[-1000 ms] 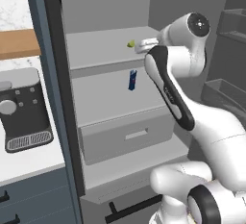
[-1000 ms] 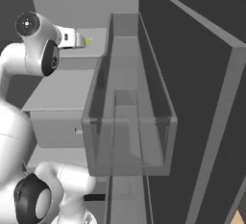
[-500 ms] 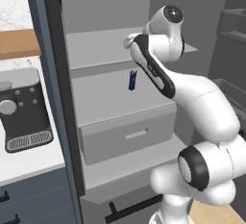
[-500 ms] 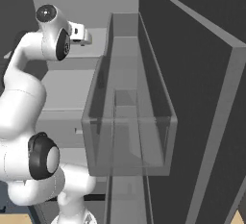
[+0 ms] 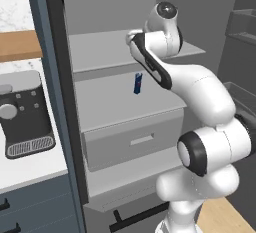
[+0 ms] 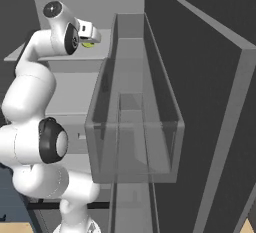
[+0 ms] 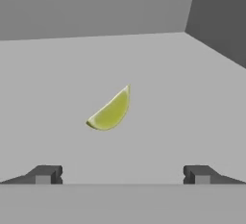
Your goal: Grab a lemon wedge from the fridge and one ice cube from the ice bowl, and put them in the glass of lemonade.
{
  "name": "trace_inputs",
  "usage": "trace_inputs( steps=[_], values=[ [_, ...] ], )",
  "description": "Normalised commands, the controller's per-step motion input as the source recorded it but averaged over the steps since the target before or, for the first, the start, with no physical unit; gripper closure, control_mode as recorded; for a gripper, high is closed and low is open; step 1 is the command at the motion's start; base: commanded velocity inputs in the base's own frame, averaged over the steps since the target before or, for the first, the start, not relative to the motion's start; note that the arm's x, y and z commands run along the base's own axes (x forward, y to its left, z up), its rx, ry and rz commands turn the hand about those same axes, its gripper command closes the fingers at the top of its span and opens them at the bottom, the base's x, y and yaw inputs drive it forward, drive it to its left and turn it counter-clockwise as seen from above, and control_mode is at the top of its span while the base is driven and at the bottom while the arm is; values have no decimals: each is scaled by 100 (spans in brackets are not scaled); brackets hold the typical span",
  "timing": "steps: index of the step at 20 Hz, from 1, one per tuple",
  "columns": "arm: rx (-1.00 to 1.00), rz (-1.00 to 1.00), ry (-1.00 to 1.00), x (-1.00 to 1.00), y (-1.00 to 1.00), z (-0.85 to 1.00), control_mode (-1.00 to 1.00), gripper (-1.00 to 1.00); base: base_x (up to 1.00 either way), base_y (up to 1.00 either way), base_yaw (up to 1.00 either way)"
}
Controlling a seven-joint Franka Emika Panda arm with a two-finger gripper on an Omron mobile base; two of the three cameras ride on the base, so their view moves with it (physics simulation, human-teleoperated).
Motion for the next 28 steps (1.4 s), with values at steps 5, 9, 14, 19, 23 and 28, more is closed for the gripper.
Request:
trace_inputs(
  steps=[5, 9, 14, 19, 23, 28],
  values=[
    [6, -19, 0, 28, 3, 0, -100, -100, 0, 0, 0],
    [11, -3, 0, 4, 3, 0, -100, -100, 0, 0, 0],
    [8, 0, 2, 25, 0, 0, -100, -100, 0, 0, 0],
    [4, 0, 9, 34, 0, 0, -100, -100, 0, 0, 0],
    [0, 0, 9, 17, 0, 0, -100, -100, 0, 0, 0],
    [0, 0, 10, 16, 0, -10, -100, -100, 0, 0, 0]
  ],
)
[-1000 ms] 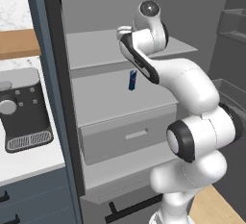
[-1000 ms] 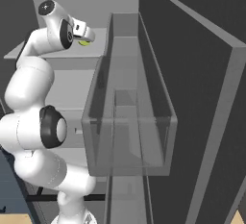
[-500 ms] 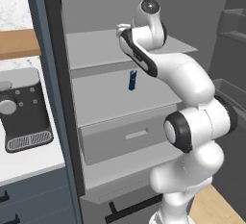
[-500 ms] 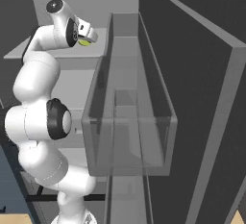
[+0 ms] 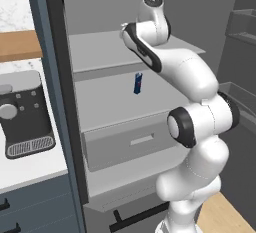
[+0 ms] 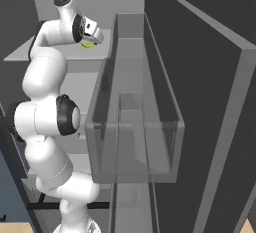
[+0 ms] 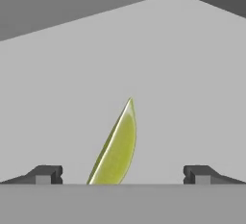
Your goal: Grab a lemon wedge from the fridge and one ice cube from the ice bowl, and put them in the glass of lemonade.
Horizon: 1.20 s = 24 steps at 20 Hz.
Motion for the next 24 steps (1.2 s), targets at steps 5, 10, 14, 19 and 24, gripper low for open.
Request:
trace_inputs(
  steps=[5, 10, 14, 19, 24],
  values=[
    [0, 0, 4, 28, 0, -18, -100, -100, 0, 0, 0],
    [0, 0, 0, 10, 0, -16, -100, -100, 0, 0, 0],
    [0, 0, 0, 0, 0, -20, -100, -100, 0, 0, 0],
    [0, 0, 0, 0, 0, -33, -100, -100, 0, 0, 0],
    [-1, 0, 0, 5, 0, -5, -100, -100, 0, 0, 0]
  ],
)
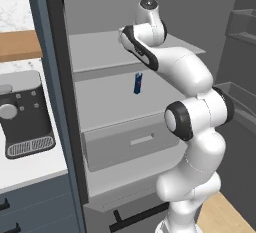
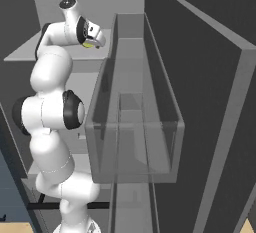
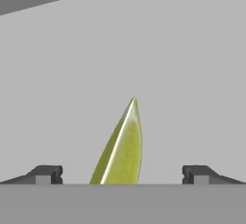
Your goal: Grab a lemon wedge from the fridge and one ice cube from the ice bowl, and put them in the glass of lemonade.
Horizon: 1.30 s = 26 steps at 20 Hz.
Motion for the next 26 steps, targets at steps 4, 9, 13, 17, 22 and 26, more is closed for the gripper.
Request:
trace_inputs(
  steps=[4, 9, 13, 17, 22, 26],
  values=[
    [0, 0, 0, 24, 0, 0, -100, -100, 0, 0, 0],
    [0, 0, 0, 27, 12, 0, -100, -100, 0, 0, 0],
    [0, 0, 3, 0, 12, 0, -100, -100, 0, 0, 0],
    [0, 0, 2, -13, 0, -2, -100, -100, 0, 0, 0],
    [0, 0, 0, -19, 0, -4, -100, -100, 0, 0, 0],
    [0, 0, 0, 0, 0, -12, -100, -100, 0, 0, 0]
  ],
)
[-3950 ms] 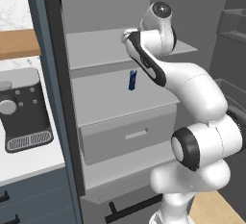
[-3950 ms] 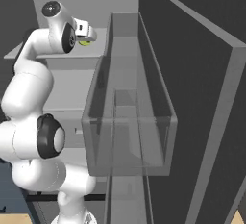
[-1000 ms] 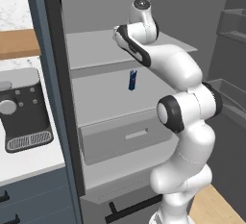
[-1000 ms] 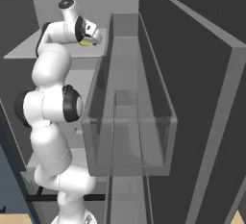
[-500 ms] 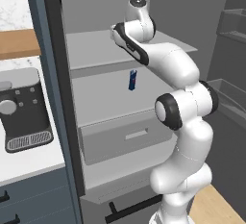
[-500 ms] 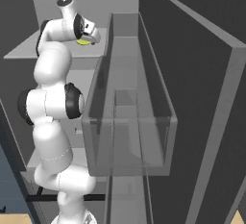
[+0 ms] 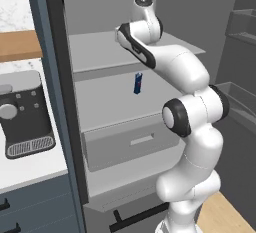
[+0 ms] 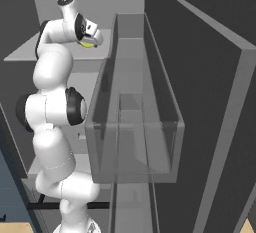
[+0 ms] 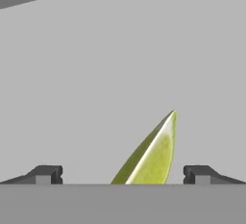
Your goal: Grab a lemon wedge from the fridge and one ice cube from the ice bowl, and put them in the glass of lemonade.
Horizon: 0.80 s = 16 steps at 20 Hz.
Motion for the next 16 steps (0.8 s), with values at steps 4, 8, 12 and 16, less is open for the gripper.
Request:
trace_inputs(
  steps=[4, 8, 12, 16],
  values=[
    [0, 0, 0, 0, 0, -33, -100, -100, 0, 0, 0],
    [0, 0, 0, 0, 1, -30, -100, -100, 0, 0, 0],
    [0, 0, 0, 0, 0, -7, -100, 100, 0, 0, 0],
    [0, 0, 1, 0, 0, -6, -100, 100, 0, 0, 0]
  ],
)
